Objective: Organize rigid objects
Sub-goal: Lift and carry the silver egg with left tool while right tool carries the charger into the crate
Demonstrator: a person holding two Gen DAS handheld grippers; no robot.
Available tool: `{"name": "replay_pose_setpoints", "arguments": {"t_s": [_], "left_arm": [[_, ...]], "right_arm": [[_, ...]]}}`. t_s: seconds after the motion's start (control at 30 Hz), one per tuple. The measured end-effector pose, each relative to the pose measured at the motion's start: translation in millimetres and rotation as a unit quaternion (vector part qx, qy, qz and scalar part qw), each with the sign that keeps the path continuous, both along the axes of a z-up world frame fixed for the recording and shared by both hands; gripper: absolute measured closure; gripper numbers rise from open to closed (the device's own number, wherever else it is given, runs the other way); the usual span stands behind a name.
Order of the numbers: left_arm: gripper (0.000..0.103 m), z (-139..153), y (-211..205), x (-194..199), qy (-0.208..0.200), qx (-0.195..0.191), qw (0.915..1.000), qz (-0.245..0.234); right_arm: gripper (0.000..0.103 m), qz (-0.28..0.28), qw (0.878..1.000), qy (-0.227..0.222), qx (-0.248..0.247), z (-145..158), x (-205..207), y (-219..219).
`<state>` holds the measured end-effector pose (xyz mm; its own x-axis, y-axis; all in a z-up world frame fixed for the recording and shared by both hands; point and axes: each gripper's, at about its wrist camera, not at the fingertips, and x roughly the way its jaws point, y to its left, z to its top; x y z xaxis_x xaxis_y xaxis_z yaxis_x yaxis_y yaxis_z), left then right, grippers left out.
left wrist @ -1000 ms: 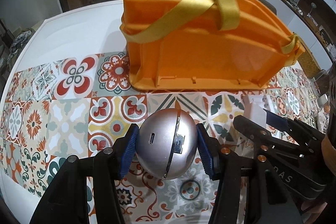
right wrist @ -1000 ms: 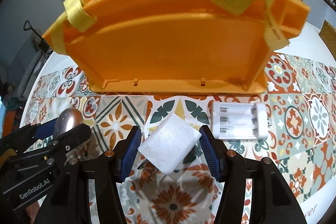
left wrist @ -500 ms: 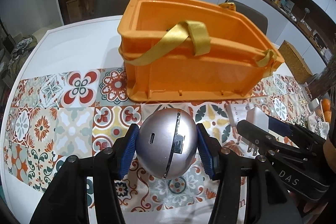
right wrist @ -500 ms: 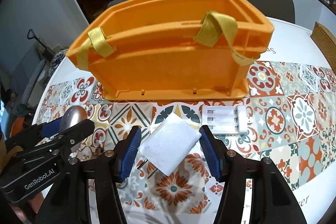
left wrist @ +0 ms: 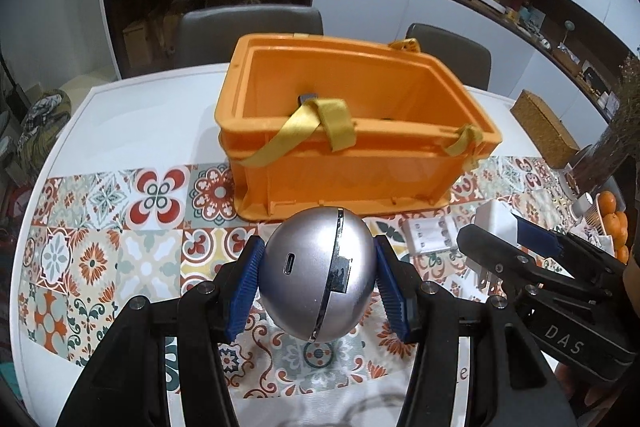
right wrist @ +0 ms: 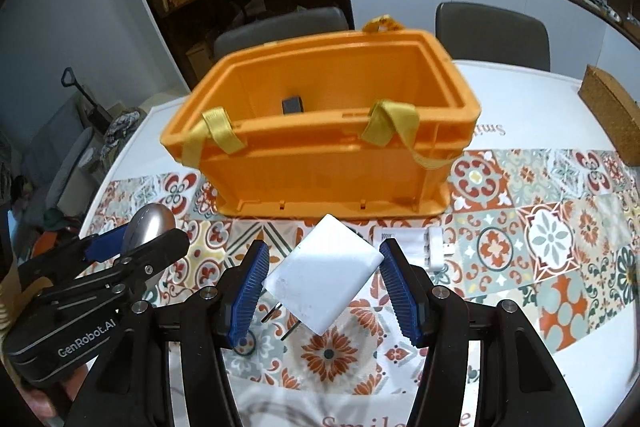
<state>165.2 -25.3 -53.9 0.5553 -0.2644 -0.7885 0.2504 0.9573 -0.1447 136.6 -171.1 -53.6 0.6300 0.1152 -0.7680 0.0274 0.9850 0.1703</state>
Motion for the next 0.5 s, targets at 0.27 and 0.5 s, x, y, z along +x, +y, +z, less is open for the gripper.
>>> {"name": "replay_pose_setpoints", "arguments": {"t_s": [0.27,0.5], "left_arm": [[0.049,21,-3,0,-0.021,0.003,0.9998,0.001],[0.049,34,-2,6,-0.028,-0.002,0.9996,0.006]], "right_arm": [[0.045,-0.001,1.000,-0.028,0.010,23,-4,-4],[0.045,0.006,0.999,-0.046,0.009,37,0,-3]]}}
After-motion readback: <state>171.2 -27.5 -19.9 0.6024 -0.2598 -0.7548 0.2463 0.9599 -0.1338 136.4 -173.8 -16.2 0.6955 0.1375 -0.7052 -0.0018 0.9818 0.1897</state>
